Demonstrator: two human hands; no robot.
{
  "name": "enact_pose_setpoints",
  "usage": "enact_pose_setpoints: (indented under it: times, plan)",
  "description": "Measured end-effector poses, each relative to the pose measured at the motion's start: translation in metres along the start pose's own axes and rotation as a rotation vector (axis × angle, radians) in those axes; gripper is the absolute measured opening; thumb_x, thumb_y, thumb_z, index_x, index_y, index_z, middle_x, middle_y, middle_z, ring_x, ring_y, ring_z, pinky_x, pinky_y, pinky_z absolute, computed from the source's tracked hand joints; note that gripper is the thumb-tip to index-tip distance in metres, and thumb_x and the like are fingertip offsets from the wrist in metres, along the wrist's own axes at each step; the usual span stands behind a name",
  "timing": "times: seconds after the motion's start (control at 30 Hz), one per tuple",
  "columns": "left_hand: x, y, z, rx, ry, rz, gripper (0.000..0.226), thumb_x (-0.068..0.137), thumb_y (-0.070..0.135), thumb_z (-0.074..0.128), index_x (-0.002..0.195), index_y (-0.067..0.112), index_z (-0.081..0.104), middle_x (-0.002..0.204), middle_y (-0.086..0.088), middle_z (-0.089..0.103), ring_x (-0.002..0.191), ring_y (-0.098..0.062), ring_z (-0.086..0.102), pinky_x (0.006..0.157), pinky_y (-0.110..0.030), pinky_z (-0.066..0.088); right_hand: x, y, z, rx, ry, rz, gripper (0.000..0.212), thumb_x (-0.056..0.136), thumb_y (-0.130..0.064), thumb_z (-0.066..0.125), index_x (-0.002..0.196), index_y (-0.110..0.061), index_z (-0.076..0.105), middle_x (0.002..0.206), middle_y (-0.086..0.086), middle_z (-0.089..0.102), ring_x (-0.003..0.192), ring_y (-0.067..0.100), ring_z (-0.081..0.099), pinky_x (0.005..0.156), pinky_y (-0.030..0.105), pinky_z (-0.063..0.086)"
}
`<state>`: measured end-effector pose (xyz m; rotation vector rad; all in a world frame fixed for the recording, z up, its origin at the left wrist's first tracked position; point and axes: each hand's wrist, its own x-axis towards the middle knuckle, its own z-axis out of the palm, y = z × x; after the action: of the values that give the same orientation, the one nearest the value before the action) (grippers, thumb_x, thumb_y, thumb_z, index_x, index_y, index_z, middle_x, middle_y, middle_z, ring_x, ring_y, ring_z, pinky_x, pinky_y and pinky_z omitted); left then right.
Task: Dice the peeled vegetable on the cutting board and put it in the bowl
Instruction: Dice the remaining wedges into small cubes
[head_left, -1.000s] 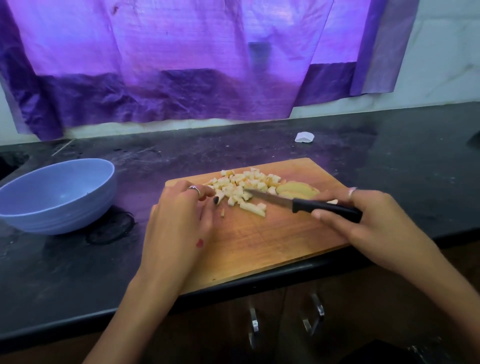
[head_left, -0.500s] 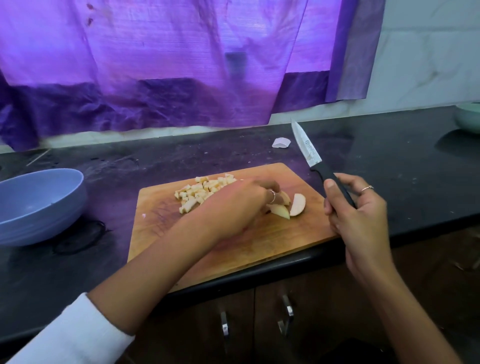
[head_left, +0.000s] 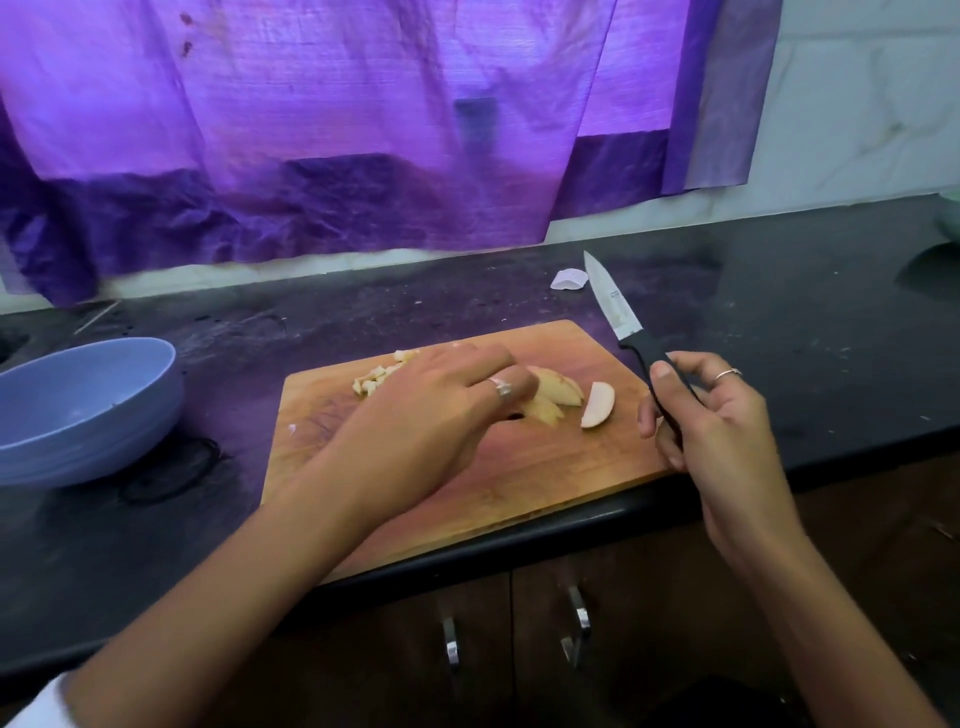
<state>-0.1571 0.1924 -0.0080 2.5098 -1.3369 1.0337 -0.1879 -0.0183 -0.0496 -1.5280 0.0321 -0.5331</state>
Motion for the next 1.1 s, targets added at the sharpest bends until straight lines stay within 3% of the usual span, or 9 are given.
enact_pose_setpoints:
  times: [0.17, 0.37, 0.47, 0.57, 0.73, 0.8, 0.97, 1.03, 1.1]
  plan:
    - [-0.073, -0.012, -0.025, -0.027, 0.106, -0.172, 0.014, 0.093, 0.023, 0.053, 0.1, 0.014, 0.062, 0.1, -0.003, 0.066, 0.087, -0.022, 0.061, 0.074, -0.038, 0.048, -0.004, -0.005, 0.003, -0.281, -0.282, -0.096, 0.007, 0.095, -0.021, 0.053, 0.095, -0.028, 0.052, 0.069, 0.0, 0.064, 0.048, 0.005, 0.044, 0.056, 0.031, 0.039]
    - [-0.118, -0.017, -0.038, -0.02, 0.068, -0.361, 0.023, 0.089, 0.026, 0.054, 0.094, 0.013, 0.072, 0.1, 0.003, 0.064, 0.087, -0.021, 0.06, 0.069, -0.044, 0.05, -0.013, -0.02, 0.023, -0.733, -0.739, -0.3, 0.015, 0.089, -0.04, 0.057, 0.103, -0.044, 0.059, 0.081, -0.008, 0.065, 0.076, 0.009, 0.057, 0.07, 0.03, 0.047]
    - [-0.117, -0.016, -0.035, -0.032, 0.078, -0.35, 0.019, 0.09, 0.025, 0.053, 0.095, 0.017, 0.07, 0.097, 0.003, 0.065, 0.083, -0.023, 0.061, 0.065, -0.042, 0.05, -0.007, -0.028, 0.032, -0.882, -0.772, -0.343, 0.022, 0.091, -0.039, 0.054, 0.102, -0.058, 0.053, 0.082, -0.031, 0.059, 0.078, -0.003, 0.052, 0.065, 0.016, 0.04]
    - [-0.108, -0.012, -0.03, -0.08, 0.089, -0.359, 0.014, 0.09, 0.025, 0.055, 0.094, 0.019, 0.067, 0.096, 0.006, 0.064, 0.083, -0.018, 0.062, 0.064, -0.039, 0.052, 0.005, -0.032, 0.03, -1.057, -0.687, -0.376, 0.027, 0.091, -0.039, 0.053, 0.108, -0.06, 0.052, 0.089, -0.028, 0.06, 0.082, -0.001, 0.052, 0.069, 0.02, 0.042]
    - [-0.103, -0.008, -0.025, -0.093, -0.042, -0.453, 0.025, 0.088, 0.04, 0.046, 0.092, 0.026, 0.067, 0.095, 0.011, 0.061, 0.079, -0.013, 0.062, 0.054, -0.036, 0.054, 0.0, -0.038, 0.025, -0.786, -0.643, -0.299, 0.024, 0.091, -0.023, 0.058, 0.093, -0.046, 0.064, 0.064, -0.009, 0.061, 0.052, 0.002, 0.051, 0.052, 0.011, 0.036]
    - [-0.11, -0.009, -0.026, -0.121, -0.044, -0.498, 0.03, 0.088, 0.047, 0.046, 0.093, 0.028, 0.069, 0.096, 0.015, 0.061, 0.082, -0.008, 0.062, 0.06, -0.032, 0.054, -0.008, -0.037, 0.029, -0.581, -0.583, -0.221, 0.015, 0.092, -0.02, 0.055, 0.097, -0.028, 0.066, 0.065, -0.001, 0.061, 0.044, 0.006, 0.045, 0.048, 0.012, 0.035]
    - [-0.122, -0.004, -0.027, -0.117, 0.009, -0.654, 0.038, 0.089, 0.051, 0.046, 0.101, 0.025, 0.071, 0.103, 0.013, 0.067, 0.092, -0.009, 0.062, 0.074, -0.031, 0.053, -0.033, -0.051, 0.055, -0.128, -0.566, 0.048, 0.007, 0.093, -0.013, 0.045, 0.1, -0.011, 0.046, 0.076, 0.008, 0.067, 0.044, 0.017, 0.048, 0.04, 0.021, 0.036]
    - [-0.119, -0.002, -0.025, -0.107, 0.013, -0.732, 0.039, 0.087, 0.052, 0.052, 0.106, 0.023, 0.07, 0.103, 0.01, 0.07, 0.094, -0.011, 0.064, 0.078, -0.028, 0.05, -0.036, -0.052, 0.068, -0.141, -0.604, 0.093, 0.013, 0.095, -0.005, 0.045, 0.104, -0.014, 0.04, 0.081, 0.01, 0.069, 0.046, 0.015, 0.052, 0.041, 0.022, 0.039]
    - [-0.116, 0.001, -0.024, -0.121, 0.029, -0.818, 0.04, 0.086, 0.053, 0.057, 0.108, 0.023, 0.07, 0.102, 0.008, 0.071, 0.091, -0.013, 0.065, 0.077, -0.027, 0.049, -0.036, -0.046, 0.08, -0.335, -0.605, 0.047, 0.028, 0.095, -0.002, 0.046, 0.106, -0.027, 0.038, 0.081, 0.009, 0.068, 0.049, 0.016, 0.049, 0.045, 0.028, 0.039]
